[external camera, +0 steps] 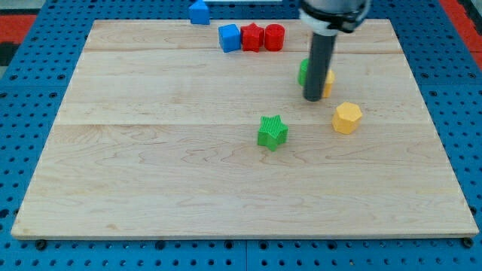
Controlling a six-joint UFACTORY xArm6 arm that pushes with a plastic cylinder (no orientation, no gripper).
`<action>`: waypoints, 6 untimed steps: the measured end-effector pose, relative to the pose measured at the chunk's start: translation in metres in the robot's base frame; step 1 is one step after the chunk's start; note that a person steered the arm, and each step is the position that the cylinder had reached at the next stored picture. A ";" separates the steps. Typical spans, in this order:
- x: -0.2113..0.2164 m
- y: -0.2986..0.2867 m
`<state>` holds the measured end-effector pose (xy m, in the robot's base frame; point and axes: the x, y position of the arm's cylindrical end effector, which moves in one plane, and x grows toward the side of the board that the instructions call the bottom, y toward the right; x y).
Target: Nudge yellow heart left a bit
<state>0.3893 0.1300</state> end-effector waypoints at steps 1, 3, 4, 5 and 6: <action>0.003 0.050; -0.030 0.084; -0.048 0.073; -0.048 0.016; -0.047 0.000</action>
